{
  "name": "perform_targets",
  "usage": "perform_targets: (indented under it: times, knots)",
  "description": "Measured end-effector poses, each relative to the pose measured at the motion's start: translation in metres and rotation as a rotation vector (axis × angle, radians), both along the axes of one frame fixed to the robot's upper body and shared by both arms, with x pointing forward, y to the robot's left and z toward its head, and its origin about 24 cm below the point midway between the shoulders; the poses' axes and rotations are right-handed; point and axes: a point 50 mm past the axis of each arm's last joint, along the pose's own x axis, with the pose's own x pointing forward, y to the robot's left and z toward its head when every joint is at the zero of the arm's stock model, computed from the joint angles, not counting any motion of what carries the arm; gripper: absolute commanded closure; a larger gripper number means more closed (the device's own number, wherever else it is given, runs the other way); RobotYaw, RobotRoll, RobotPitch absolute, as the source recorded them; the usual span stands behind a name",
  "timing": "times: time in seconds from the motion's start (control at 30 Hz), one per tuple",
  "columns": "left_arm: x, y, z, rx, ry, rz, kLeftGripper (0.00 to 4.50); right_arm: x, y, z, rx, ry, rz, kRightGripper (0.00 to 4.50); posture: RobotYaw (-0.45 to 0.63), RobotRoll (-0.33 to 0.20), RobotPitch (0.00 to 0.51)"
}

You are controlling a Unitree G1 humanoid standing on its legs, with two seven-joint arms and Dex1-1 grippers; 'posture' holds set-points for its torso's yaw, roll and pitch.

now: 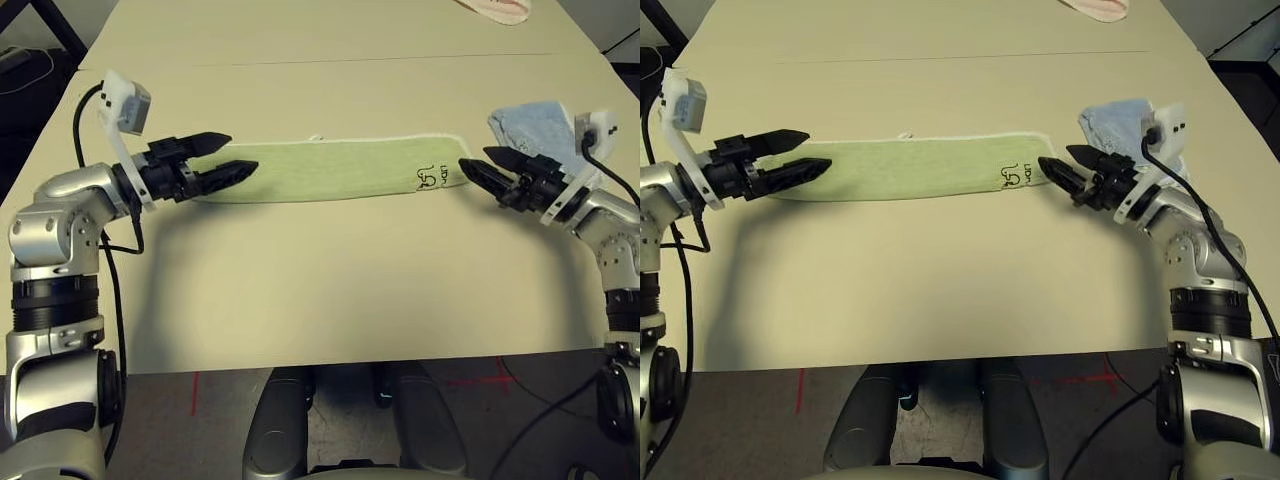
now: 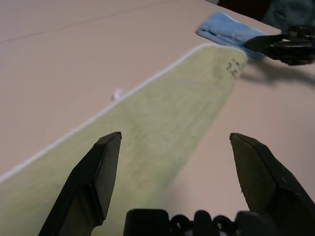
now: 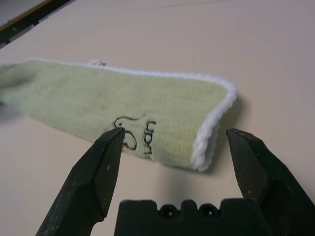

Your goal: Fold the towel and set it aside.

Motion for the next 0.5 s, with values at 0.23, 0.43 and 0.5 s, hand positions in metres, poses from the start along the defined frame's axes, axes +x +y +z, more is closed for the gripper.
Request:
perform_targets:
  times: [0.23, 0.43, 0.5]
  knots:
    - [0.005, -0.016, -0.024, 0.146, -0.060, -0.090, 0.04, -0.006, -0.005, 0.001, -0.049, -0.002, -0.009, 0.04, 0.08, 0.000, 0.235]
    - [0.010, -0.013, -0.033, 0.180, -0.081, -0.080, 0.04, -0.016, -0.011, -0.003, -0.103, 0.004, -0.016, 0.04, 0.08, 0.000, 0.232]
    - [0.011, -0.013, -0.032, 0.189, -0.093, -0.078, 0.04, -0.019, -0.007, -0.008, -0.027, 0.042, -0.026, 0.04, 0.07, 0.000, 0.234]
